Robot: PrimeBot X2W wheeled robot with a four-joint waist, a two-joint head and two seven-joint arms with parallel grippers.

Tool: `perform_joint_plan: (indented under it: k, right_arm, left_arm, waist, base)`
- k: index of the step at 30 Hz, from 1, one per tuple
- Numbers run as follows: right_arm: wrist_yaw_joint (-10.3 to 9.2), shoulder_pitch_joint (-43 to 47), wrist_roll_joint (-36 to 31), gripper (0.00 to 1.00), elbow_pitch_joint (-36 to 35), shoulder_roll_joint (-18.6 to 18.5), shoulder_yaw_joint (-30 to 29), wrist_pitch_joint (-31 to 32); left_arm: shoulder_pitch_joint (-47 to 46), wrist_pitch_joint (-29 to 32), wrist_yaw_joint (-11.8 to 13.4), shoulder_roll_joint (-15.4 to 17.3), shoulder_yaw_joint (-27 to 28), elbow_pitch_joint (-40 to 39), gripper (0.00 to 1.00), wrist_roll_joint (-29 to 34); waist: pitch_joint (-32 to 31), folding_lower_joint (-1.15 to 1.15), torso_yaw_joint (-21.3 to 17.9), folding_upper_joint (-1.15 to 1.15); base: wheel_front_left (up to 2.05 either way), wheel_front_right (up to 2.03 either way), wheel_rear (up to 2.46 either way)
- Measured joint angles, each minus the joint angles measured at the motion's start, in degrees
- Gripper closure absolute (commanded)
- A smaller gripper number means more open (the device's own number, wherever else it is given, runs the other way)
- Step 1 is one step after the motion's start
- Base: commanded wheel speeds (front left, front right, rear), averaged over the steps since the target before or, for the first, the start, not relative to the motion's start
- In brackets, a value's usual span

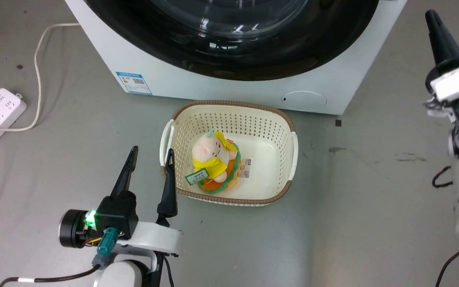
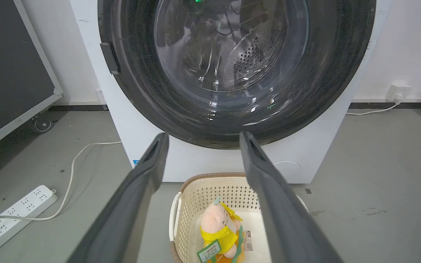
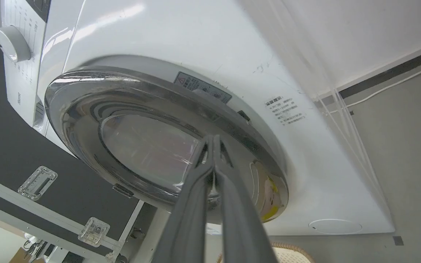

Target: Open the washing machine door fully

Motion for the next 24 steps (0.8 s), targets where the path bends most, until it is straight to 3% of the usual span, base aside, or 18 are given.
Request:
perform_joint_plan:
  k: [13, 24]
  right_arm:
    - [-0.01, -14.9, 10.1, 1.00, 16.3, -1.4, -2.6, 7.5]
    - [-0.02, -28.1, 14.7, 1.00, 31.4, -4.6, -2.2, 15.0]
  left_arm:
    - [-1.2, -1.5, 0.4, 0.0, -1.2, -0.2, 0.00, 0.0]
    - [-2.4, -2.7, 1.2, 0.0, -3.4, -0.3, 0.00, -0.1]
  waist:
    - [3.7, 0.00, 1.0, 0.00]
    - [6.7, 0.00, 3.2, 0.00]
  base:
    - [0.00, 0.00, 0.00]
    - [0.00, 0.00, 0.00]
